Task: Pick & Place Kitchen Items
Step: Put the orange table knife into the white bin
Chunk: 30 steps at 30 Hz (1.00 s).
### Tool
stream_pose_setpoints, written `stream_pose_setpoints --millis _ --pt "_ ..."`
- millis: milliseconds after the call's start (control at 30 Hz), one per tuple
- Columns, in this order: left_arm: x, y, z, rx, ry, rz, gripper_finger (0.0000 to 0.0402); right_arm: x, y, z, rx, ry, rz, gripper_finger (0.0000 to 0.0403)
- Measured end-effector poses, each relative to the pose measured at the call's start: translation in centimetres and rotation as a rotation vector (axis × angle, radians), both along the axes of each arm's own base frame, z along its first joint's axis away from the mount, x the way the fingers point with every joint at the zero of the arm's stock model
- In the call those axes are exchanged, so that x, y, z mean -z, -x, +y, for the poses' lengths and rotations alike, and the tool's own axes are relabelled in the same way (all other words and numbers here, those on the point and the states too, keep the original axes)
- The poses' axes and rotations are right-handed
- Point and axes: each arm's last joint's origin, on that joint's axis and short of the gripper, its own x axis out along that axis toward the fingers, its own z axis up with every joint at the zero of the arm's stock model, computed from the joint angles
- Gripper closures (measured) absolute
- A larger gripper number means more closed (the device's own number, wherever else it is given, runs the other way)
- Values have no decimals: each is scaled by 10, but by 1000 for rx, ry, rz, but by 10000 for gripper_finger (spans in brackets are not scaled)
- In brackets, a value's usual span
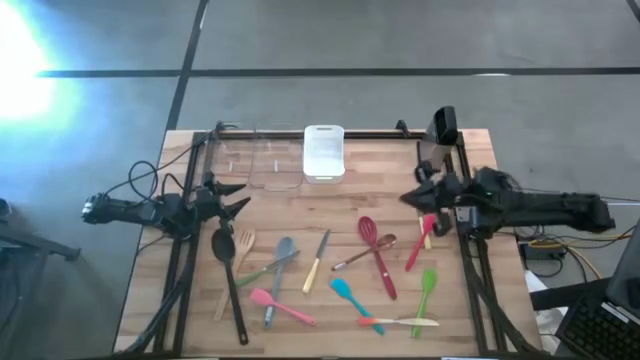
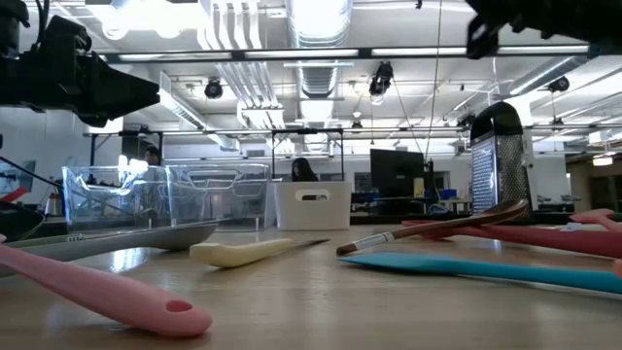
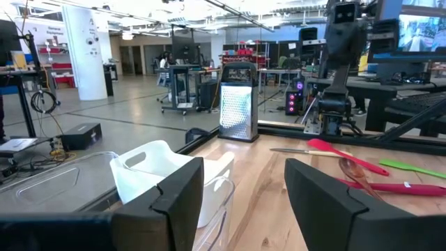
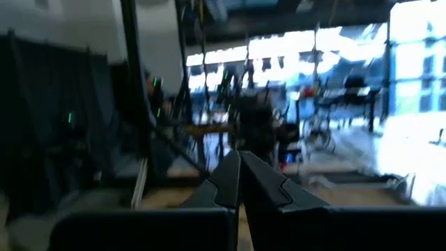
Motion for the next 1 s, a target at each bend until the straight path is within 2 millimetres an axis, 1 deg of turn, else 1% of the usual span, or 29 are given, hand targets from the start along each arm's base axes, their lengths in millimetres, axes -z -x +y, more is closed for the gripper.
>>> stream_pose_setpoints --millis 100,167,267,367,500,667,833,933,1000 --pt "0 0 0 0 0 0 197 -10 -19 7 -45 111 132 394" --pt "0 0 0 0 0 0 197 -21 -30 10 -70 167 190 394" --pt "0 0 0 0 0 0 197 -31 -43 14 -104 162 332 394" --pt "0 0 0 0 0 0 197 -34 -51 21 -147 129 464 394" --pt "0 0 0 0 0 0 197 -28 -60 35 -187 73 537 394" --pt "0 0 0 0 0 0 197 -18 -68 48 -100 56 600 394" --pt "0 0 0 0 0 0 197 -11 -76 52 -66 28 625 394" --pt "0 0 0 0 0 0 197 -10 -80 53 -54 -50 636 394" --pt "0 0 0 0 0 0 197 -14 -83 56 -63 -102 648 394"
